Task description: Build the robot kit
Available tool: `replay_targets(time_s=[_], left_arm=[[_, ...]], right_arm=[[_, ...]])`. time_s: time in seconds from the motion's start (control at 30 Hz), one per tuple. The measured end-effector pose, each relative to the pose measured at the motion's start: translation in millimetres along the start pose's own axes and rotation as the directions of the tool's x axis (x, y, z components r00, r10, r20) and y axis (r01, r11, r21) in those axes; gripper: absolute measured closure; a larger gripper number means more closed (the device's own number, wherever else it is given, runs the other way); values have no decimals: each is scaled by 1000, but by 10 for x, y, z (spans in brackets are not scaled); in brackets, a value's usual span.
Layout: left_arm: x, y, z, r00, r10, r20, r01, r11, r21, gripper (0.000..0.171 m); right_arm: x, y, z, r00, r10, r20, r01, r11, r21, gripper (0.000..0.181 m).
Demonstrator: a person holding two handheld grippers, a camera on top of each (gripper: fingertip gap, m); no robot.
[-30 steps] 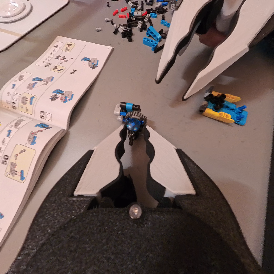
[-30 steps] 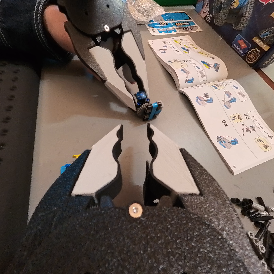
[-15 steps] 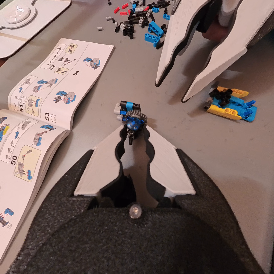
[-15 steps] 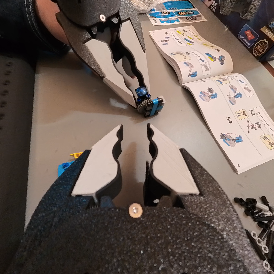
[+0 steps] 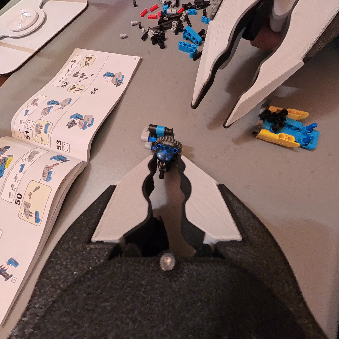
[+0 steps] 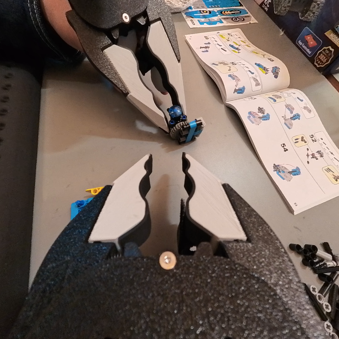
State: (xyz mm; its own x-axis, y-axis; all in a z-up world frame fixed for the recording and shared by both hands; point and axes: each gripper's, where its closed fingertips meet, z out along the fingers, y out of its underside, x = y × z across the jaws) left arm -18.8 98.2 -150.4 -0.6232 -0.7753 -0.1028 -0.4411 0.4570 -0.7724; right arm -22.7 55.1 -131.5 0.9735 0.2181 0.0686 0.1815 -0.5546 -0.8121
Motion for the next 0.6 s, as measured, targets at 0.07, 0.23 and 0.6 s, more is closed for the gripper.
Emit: replay_targets(time_s=[0.07, 0.23, 0.6], left_arm=[[5, -2, 1, 1000, 2, -1, -2, 1000, 0, 149], [0, -21, -9, 999, 40, 17, -40, 999, 5, 149], [91, -686, -420, 923, 294, 249, -365, 875, 318, 151]], right_arm=[[-1, 1, 2, 1000, 0, 1, 0, 1000, -1, 149], [3, 12, 7, 1000, -2, -3, 2, 1000, -7, 149], [177, -212, -170, 996, 22, -85, -11, 993, 121, 151]])
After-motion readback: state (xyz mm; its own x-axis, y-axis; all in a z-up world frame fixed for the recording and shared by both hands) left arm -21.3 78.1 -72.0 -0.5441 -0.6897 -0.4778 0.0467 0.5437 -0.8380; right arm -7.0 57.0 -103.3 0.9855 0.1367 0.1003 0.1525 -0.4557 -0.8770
